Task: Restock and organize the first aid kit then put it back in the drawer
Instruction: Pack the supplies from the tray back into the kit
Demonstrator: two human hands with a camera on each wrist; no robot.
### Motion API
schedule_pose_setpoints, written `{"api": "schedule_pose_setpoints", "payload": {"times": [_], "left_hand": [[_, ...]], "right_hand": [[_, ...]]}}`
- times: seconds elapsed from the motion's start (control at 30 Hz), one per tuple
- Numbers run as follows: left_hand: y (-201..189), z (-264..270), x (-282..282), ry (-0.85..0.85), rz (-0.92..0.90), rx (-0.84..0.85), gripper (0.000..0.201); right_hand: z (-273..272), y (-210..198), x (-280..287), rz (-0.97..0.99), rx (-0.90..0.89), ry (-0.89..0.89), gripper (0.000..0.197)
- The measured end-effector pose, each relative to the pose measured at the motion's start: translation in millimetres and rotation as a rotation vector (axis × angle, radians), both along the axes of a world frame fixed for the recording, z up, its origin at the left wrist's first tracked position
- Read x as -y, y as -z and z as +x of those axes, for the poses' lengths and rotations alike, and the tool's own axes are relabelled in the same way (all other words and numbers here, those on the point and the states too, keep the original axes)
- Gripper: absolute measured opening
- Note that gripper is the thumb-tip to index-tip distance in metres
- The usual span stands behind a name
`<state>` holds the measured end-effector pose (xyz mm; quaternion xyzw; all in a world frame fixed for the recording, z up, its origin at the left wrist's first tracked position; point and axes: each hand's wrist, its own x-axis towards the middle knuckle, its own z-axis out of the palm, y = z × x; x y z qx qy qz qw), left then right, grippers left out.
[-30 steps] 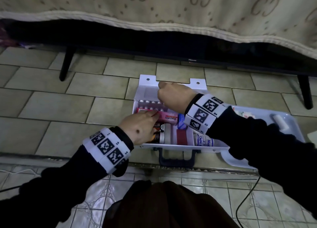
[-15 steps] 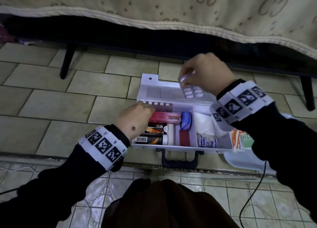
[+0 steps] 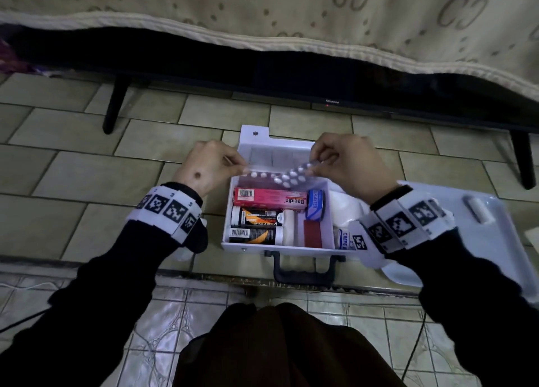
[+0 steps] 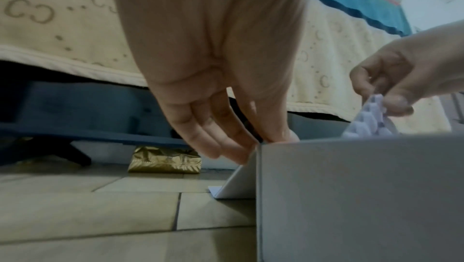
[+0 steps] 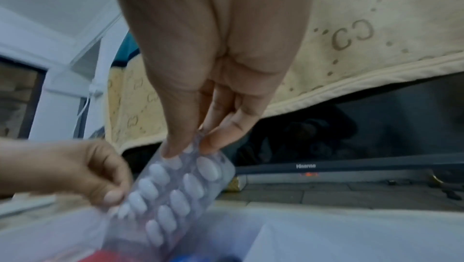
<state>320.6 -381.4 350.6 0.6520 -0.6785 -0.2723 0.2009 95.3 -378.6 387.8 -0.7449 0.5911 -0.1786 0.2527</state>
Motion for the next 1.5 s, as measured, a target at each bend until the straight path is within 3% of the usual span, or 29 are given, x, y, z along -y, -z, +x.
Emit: {"api": "schedule_pose_setpoints", "payload": {"times": [0.13,0.23,0.33,0.43,0.77,1.0,1.27,1.5], "left_hand": [[3.4,4.2,0.1,-0.047,0.028,-0.091,0.009],[3.7,5.5,2.4,-0.048,0.054,-0.095,0.012],[2.8,6.3,3.0,-0.038,0.063,-0.083,0.014],[3.2,6.2,3.1,-0.035,0.057,-0.079,0.014],[-1.1,5.9,3.6,-0.017,0.040,-0.024,0.014],[-2.9,6.0,4.1,0.031,0.046,-0.009,0.009],[0.2,7.4,6.7,0.056,0.043,-0.002,0.006],[-0.9,8.1,8.7,0.085,0.046,0.003,0.008]], "right_hand": [[15.7,5.1,-2.1,0.016,-0.078,-0.022,0.009],[25.4,9.1,2.7,0.069,-0.216,-0.021,0.007],[35.8,11.6,7.5,0.116,-0.230,-0.048,0.003],[47.0,13.2,9.7,0.145,-0.261,-0.116,0.009],[62.8,-5.8,-1.1,0.064,-0.650,-0.198,0.017],[71.0,-1.6,6.6,0.134,-0.576,-0.215,0.012],[66.3,-8.0,10.3,0.165,-0.627,-0.214,0.010],[68.6,-1.5,9.9,0.149,-0.635,-0.263,0.026]]}}
